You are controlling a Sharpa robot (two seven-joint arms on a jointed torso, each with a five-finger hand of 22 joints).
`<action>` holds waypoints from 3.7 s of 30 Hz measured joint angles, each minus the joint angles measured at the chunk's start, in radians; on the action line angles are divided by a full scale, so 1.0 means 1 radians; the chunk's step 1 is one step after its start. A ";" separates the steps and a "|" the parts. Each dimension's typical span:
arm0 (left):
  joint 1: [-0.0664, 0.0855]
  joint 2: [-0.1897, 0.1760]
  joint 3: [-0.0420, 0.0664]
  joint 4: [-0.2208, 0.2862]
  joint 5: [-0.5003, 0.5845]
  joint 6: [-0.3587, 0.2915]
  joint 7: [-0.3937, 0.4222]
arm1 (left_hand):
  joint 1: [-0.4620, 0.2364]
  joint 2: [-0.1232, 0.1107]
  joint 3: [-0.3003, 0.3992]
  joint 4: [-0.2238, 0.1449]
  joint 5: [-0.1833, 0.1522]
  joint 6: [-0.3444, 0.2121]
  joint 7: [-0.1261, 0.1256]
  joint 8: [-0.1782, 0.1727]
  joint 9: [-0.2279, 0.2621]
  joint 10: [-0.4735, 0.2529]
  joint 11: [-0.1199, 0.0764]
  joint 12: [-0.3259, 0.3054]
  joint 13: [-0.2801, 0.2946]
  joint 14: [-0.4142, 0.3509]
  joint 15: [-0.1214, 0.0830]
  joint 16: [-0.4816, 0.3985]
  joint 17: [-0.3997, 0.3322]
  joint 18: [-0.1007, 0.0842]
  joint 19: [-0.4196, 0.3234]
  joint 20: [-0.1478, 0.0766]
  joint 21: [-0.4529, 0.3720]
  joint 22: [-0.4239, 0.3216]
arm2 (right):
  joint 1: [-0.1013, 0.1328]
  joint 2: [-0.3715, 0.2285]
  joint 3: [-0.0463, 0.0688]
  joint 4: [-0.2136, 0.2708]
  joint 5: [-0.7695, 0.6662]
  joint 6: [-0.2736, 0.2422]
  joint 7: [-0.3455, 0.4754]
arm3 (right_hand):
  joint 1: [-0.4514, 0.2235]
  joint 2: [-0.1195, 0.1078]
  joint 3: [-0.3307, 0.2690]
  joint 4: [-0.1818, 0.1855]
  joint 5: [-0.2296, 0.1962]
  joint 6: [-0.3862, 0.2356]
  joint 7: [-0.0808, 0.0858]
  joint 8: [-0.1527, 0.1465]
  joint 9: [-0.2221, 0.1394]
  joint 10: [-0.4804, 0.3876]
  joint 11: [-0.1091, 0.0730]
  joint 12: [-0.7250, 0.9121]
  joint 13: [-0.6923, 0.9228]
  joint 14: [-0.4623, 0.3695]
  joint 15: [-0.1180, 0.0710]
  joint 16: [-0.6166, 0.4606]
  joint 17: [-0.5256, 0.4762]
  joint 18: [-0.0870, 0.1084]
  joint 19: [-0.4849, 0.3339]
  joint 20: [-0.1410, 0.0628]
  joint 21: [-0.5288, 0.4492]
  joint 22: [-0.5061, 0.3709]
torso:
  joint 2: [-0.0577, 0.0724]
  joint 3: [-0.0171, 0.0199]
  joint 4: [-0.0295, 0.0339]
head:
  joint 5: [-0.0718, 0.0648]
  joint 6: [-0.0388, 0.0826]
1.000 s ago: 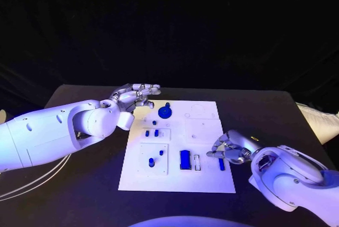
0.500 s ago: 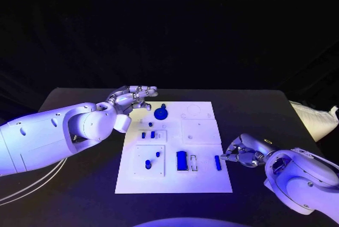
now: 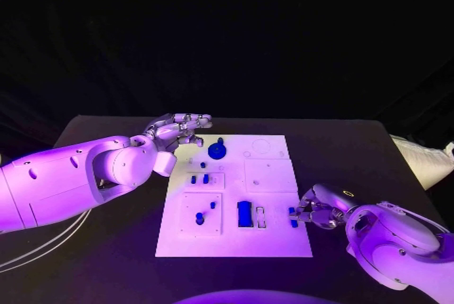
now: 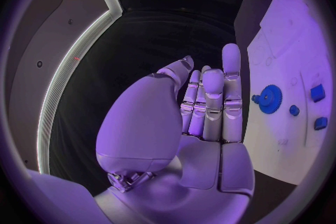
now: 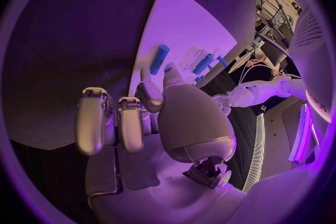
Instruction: Assemble the parts on the task board
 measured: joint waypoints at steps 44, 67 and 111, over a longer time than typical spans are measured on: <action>0.000 -0.001 0.000 0.000 -0.003 0.004 -0.006 | 0.000 0.000 0.003 -0.003 0.000 0.000 0.000 0.004 0.000 -0.007 0.000 0.004 0.000 0.000 0.000 0.000 -0.003 0.000 0.000 0.000 0.000 -0.002 | -0.015 0.101 0.014 -0.036 -0.308 0.146 -0.002 | 0.169 -0.066 0.160 -0.085 0.012 0.037 -0.009 -0.052 0.011 -0.013 -0.005 -0.042 -0.014 -0.002 -0.005 0.000 0.000 0.000 0.000 -0.008 0.000 0.002 | -0.001 0.0002 -0.0010 | 0.005 -0.008; 0.000 0.000 0.000 0.000 -0.005 0.005 -0.006 | 0.000 0.000 0.003 -0.003 0.000 0.000 0.000 0.004 0.000 -0.007 0.000 0.004 0.000 -0.003 0.003 0.000 -0.006 0.000 0.000 0.000 0.000 -0.002 | -0.022 0.092 0.008 0.005 0.133 -0.102 -0.013 | 0.020 -0.130 0.489 -0.100 0.030 0.036 -0.008 -0.065 0.009 -0.002 -0.013 -0.035 0.006 0.000 -0.008 0.000 0.000 0.000 0.000 -0.008 0.000 0.008 | 0.000 -0.0007 0.0005 | 0.007 -0.010; 0.000 0.002 0.000 0.003 -0.006 0.005 -0.007 | 0.000 0.000 0.005 -0.005 0.000 0.000 0.000 0.004 0.000 -0.007 0.000 0.004 0.000 -0.007 0.000 0.000 -0.010 0.000 0.000 0.000 -0.004 -0.001 | -0.014 0.192 0.010 -0.053 0.190 -0.047 -0.036 | -0.119 -0.153 0.387 -0.021 0.171 0.082 -0.029 -0.042 0.066 0.043 -0.025 0.039 0.066 0.000 -0.015 0.004 0.000 0.000 0.007 -0.015 0.009 0.025 | -0.001 -0.0005 -0.0001 | 0.015 -0.014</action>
